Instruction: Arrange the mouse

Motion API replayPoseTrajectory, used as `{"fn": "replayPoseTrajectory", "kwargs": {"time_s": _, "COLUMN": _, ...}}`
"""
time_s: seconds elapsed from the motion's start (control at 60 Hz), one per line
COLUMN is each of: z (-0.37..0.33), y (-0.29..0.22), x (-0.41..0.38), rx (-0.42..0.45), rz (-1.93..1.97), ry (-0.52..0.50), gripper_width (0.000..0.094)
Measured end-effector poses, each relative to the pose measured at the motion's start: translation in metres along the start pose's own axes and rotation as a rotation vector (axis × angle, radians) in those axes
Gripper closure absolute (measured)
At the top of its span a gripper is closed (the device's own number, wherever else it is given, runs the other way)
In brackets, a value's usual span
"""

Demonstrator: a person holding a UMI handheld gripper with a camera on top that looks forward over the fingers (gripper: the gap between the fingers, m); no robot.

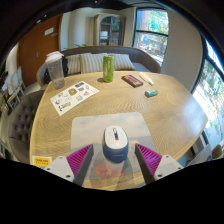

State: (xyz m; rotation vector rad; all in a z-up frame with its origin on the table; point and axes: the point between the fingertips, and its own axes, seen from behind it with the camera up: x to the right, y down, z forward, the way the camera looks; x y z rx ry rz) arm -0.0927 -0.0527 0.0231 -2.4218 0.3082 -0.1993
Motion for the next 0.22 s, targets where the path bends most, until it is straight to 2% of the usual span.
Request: {"fn": "replayPoseTrajectory", "kwargs": {"time_s": 0.217, "z": -0.079, "y": 0.043, "x": -0.025, "rx": -0.021, "rz": 0.099, "ry": 0.108, "gripper_width": 0.0088}}
